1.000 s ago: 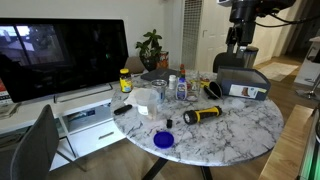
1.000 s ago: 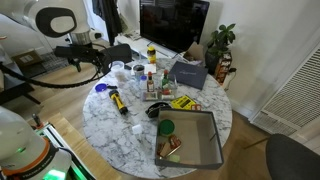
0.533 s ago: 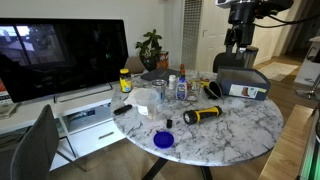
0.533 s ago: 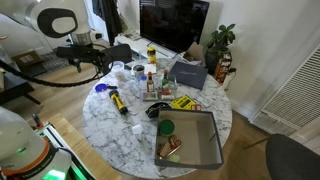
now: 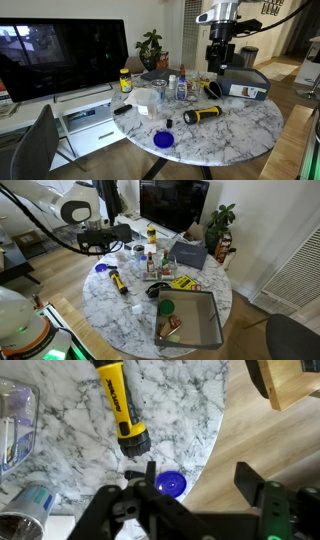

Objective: Turn on the torch light

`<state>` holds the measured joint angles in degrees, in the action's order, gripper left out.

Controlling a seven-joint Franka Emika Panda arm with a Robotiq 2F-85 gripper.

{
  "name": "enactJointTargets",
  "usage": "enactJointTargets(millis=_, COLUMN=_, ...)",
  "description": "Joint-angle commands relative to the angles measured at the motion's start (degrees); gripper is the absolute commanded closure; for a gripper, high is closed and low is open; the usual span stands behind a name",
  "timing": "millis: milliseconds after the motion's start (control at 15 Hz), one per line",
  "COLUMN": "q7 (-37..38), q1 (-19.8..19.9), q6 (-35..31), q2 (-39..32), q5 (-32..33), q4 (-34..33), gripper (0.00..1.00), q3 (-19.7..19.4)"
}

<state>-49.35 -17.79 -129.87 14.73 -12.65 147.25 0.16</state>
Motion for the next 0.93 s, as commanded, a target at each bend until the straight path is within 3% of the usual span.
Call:
enactJointTargets(millis=0, q7=-7.83, q1=0.74, q6=-4.63, q2=-7.88, q5=-4.40, q4=-3.31, gripper=0.50, q3=0.43)
enactJointTargets(millis=400, q7=-17.30, q1=4.47, q6=-8.72, q2=-18.47, q5=-7.37, q4=-8.20, gripper=0.96, q3=3.05)
enactJointTargets(millis=867, q7=-23.36, q1=10.29, q6=-8.99, q2=-27.47, q5=-5.23, q4=-12.43, gripper=1.00, q3=6.51)
